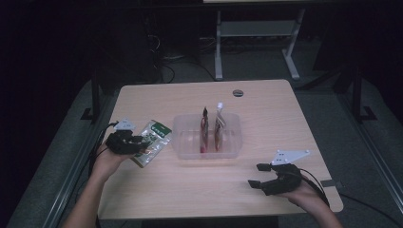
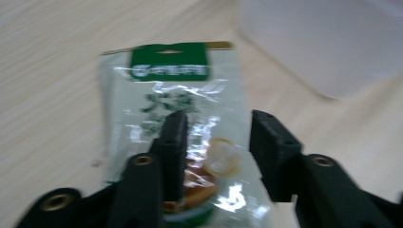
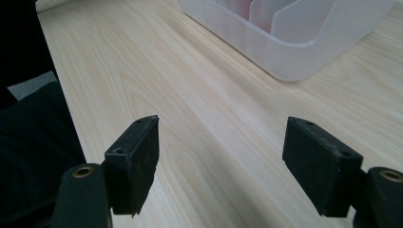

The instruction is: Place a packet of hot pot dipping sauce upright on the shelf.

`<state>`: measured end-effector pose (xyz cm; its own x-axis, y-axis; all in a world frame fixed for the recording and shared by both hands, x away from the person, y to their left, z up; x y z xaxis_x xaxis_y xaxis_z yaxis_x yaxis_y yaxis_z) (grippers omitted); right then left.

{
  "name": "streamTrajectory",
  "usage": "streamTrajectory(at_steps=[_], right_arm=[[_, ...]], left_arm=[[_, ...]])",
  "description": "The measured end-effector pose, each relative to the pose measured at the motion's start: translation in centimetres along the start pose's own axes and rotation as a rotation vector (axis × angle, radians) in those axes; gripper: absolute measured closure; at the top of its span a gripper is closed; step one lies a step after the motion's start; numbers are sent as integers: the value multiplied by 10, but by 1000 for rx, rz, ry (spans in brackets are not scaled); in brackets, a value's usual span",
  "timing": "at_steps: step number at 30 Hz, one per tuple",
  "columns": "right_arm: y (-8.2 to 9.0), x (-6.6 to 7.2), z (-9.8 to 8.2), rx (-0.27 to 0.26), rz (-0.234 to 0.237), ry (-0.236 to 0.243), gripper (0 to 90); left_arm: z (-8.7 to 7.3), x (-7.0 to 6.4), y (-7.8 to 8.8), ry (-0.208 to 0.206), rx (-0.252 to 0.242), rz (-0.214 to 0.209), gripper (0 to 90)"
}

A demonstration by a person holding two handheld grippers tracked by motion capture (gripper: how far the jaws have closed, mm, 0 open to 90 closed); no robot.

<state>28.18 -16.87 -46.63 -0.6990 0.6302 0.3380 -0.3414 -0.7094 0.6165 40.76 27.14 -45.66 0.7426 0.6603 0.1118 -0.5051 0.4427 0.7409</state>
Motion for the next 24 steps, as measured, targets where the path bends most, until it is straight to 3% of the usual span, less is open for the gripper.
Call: streamTrajectory(at_steps=[1,2,3,5,6,11,12,13,16,20,21,24], right_arm=[[0,0,0,0,0,1,277],[0,-1,0,2,-1,0,277],[0,-1,0,2,-1,0,277],[0,-1,-1,3,-3,0,277],[0,-2,-1,4,-3,-1,278],[-1,-2,-1,6,-7,3,283],[-2,-2,-2,10,-8,5,283],[-2,-2,-2,10,-8,4,284],[-2,-3,-2,14,-9,4,286],[-4,-4,-4,24,-8,3,289],[-4,-3,-4,26,-6,1,290],[-4,-3,-4,26,-6,0,292]], left_arm=[[1,5,-4,15,5,3,660],[2,11,-7,20,18,20,760],[2,17,-10,28,28,33,760],[4,25,-14,68,18,27,856],[3,31,-16,68,40,41,897],[0,56,-30,91,79,111,897],[-1,61,-33,103,81,122,897],[-3,68,-38,145,75,126,896],[-5,74,-42,154,92,145,897],[-14,80,-52,189,107,123,896],[-17,78,-54,188,107,91,897],[-16,75,-54,168,104,64,897]])
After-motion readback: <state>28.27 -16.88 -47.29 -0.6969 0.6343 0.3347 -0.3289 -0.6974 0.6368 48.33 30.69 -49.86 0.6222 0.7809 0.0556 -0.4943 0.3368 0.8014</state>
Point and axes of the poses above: each handheld gripper's, and its own axes: y roughly backward along the jaws, z roughly out of its top, x roughly to its left, the point moved 6 cm from there along -y, roughly forward along the jaws, and after that the axes turned 10 degrees about -y, right-handed, at the moved point
